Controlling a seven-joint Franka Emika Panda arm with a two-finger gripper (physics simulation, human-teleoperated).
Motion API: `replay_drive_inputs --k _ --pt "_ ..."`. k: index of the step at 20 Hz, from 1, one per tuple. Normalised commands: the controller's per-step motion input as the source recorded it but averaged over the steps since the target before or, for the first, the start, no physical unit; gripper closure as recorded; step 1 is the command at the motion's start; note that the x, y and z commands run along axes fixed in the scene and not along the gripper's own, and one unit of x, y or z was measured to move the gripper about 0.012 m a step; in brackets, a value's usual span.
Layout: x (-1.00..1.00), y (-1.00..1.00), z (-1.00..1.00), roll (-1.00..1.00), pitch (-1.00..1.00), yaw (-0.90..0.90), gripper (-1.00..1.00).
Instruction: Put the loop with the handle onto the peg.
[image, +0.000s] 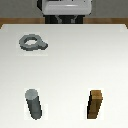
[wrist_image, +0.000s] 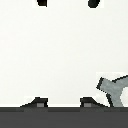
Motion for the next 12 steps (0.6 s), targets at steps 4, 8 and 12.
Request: replay_drive_inputs --k 4,8,12 --pt "0.00 0.00 0.00 0.00 0.00 0.00 -1.00" --pt "0.00 -0.75 0.00 0.00 0.00 0.00 -1.00" --pt "0.00 -1.00 0.00 0.00 0.00 0.04 -1.00"
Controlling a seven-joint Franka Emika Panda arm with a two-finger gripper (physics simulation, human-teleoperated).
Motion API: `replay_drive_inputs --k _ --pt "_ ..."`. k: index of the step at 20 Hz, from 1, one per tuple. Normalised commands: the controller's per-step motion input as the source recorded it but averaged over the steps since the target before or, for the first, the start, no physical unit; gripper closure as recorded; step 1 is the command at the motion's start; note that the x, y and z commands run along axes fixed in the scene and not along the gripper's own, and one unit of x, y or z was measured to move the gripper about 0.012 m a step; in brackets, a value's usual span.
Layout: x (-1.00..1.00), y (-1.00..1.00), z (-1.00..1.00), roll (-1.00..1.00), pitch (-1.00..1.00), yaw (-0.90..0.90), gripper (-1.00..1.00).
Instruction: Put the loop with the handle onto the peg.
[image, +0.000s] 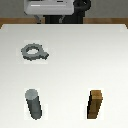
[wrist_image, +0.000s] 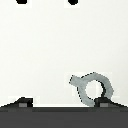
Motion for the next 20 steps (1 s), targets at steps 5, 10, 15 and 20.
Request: replay_drive_inputs --k 5,10,15,20 --pt "0.00 0.00 0.00 0.00 0.00 0.60 -1.00" --pt "0.00 -0.20 0.00 0.00 0.00 0.72 -1.00" --pt "0.00 -1.00 0.00 0.00 0.00 0.00 -1.00" --pt "0.00 0.00 -0.40 0.00 0.00 0.00 -1.00"
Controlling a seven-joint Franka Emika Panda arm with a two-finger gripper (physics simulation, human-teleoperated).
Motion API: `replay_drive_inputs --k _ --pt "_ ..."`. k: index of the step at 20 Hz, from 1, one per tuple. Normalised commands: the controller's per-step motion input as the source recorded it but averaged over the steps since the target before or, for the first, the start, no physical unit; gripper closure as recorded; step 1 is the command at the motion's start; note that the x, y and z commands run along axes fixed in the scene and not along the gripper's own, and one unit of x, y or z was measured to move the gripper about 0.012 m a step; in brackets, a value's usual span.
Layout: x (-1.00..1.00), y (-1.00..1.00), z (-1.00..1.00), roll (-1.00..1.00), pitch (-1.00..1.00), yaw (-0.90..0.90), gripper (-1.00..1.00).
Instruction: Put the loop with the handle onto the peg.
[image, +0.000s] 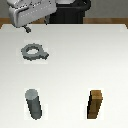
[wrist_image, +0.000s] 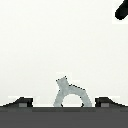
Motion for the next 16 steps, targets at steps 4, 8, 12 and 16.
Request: replay_drive_inputs --k 4,8,12,16 --pt "0.00 0.00 -0.25 0.00 0.00 0.00 -1.00" --pt "0.00 0.00 -1.00 0.00 0.00 0.00 -1.00" --pt "0.00 0.00 -1.00 0.00 0.00 0.00 -1.00" --pt "-0.25 0.00 -0.25 0.00 0.00 0.00 -1.00"
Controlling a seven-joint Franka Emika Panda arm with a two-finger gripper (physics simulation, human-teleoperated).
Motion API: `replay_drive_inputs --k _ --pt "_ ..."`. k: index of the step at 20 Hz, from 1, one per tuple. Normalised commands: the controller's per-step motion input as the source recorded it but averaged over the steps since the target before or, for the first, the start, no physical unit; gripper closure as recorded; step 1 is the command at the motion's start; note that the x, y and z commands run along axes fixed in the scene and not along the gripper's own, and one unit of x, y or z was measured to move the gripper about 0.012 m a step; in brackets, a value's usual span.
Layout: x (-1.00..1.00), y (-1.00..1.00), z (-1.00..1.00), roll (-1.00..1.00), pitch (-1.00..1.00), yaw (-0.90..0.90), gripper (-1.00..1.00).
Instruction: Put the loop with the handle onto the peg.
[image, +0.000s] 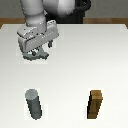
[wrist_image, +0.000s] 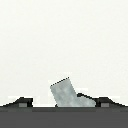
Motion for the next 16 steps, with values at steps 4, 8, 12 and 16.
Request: replay_drive_inputs --k 4,8,12,16 --pt "0.25 0.00 -0.50 0.00 0.00 0.00 -1.00" --pt "0.00 0.00 0.00 0.00 0.00 0.11 -1.00" --pt "0.00 0.00 0.00 0.00 0.00 0.08 -1.00" --pt "0.00 0.00 0.00 0.00 0.00 0.15 -1.00"
